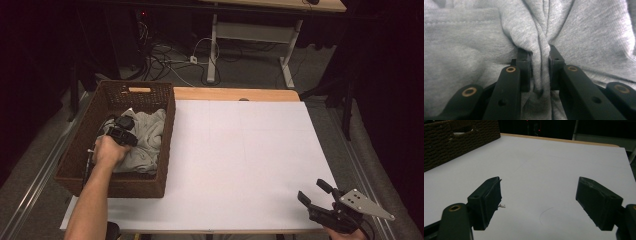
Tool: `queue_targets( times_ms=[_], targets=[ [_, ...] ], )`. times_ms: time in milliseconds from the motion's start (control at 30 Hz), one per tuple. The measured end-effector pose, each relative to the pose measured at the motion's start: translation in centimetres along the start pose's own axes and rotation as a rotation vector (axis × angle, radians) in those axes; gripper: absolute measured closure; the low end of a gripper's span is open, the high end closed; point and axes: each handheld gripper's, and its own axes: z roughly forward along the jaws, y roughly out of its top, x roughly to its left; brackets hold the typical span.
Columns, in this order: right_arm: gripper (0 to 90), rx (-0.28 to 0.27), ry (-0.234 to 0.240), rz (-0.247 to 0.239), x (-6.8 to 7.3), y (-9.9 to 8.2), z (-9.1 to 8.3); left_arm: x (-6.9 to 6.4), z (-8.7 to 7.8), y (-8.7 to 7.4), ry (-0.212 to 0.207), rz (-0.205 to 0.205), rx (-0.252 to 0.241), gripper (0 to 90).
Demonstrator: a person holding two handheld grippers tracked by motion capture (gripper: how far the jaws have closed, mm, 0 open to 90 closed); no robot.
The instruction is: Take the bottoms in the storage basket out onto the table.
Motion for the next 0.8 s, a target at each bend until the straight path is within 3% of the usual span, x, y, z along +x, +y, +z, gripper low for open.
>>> queue_targets(
  times_ms=[167,433,600,800],
  targets=[
    [21.4,0.000,-0.005,0.002,0.0,0.0,0.0,-0.8,0.0,0.4,0.048,0.034,0.020,75.2],
    [21.5,0.010,-0.012,-0.008,0.0,0.0,0.2,-0.5,-0.2,0.9,0.027,0.032,0.053,75.4],
    [21.7,0.007,-0.017,-0.012,0.0,0.0,0.1,-0.2,-0.5,1.0,-0.005,-0.005,0.049,76.9],
    [21.7,0.010,-0.021,-0.004,-0.1,0.0,0.2,0.4,-1.2,1.0,-0.047,-0.022,0.025,78.4]
  ],
)
